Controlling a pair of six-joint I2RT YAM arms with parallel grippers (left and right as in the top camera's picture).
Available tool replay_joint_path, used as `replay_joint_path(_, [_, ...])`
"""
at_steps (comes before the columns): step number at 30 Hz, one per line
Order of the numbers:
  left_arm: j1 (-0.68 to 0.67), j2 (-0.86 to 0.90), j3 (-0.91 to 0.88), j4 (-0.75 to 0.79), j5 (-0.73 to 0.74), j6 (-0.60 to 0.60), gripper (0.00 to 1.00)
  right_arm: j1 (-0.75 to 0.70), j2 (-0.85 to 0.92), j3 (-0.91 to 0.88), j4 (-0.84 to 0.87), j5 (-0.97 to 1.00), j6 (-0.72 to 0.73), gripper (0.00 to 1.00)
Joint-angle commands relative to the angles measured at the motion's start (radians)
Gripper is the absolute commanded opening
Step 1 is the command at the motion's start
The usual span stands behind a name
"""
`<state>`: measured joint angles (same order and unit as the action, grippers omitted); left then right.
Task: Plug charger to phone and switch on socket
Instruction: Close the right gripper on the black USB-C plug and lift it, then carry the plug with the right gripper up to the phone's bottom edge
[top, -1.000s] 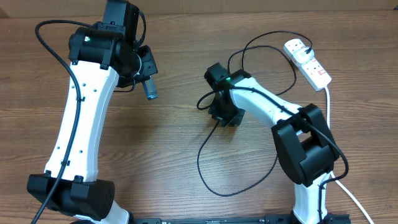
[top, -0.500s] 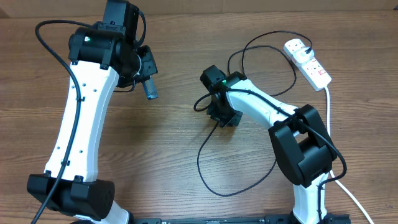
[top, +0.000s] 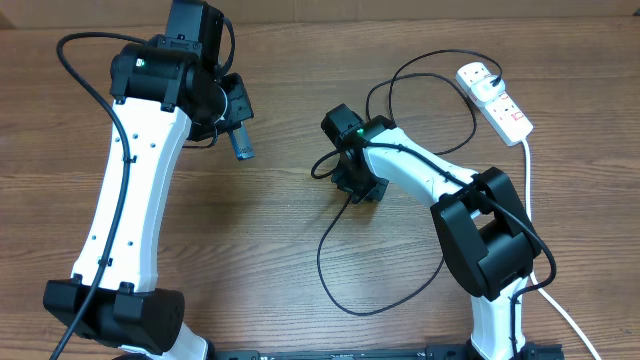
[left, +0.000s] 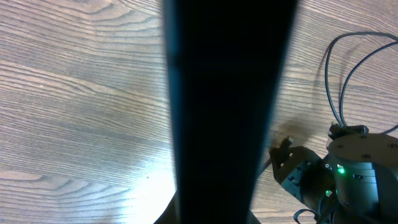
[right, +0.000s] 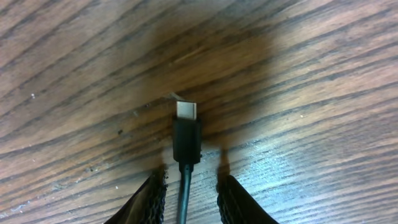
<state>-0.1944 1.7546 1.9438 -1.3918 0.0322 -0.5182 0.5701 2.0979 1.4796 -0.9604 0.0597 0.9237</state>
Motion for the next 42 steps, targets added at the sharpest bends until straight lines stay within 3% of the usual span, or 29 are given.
replay_joint_path(1, [0.004,-0.002,0.007,0.004,-0.014,-0.010,0.04,-0.002,0.007,-0.025,0.011,0.014,0.013,0.27])
replay_joint_path(7, [0.004,-0.002,0.007,0.005,-0.013,-0.010,0.04,-0.002,0.007,-0.055,0.036,0.013,0.013,0.22])
replay_joint_path(13, [0.004,-0.002,0.007,0.005,-0.013,-0.010,0.04,-0.002,0.007,-0.055,0.036,-0.014,0.012,0.04])
replay_joint_path(23, [0.005,-0.002,0.007,0.075,0.076,-0.010,0.04,-0.002,-0.051,0.041,-0.006,-0.126,-0.080,0.04])
replay_joint_path(30, [0.005,-0.002,0.007,0.202,0.363,0.079,0.04,0.000,-0.296,0.073,-0.012,-0.203,-0.269,0.04])
replay_joint_path(35, [0.015,-0.002,0.007,0.314,0.537,0.080,0.04,0.015,-0.499,0.073,-0.064,-0.222,-0.367,0.04])
replay_joint_path(42, [0.062,-0.002,0.007,0.478,0.928,0.065,0.04,0.045,-0.652,0.073,-0.121,-0.382,-0.522,0.04])
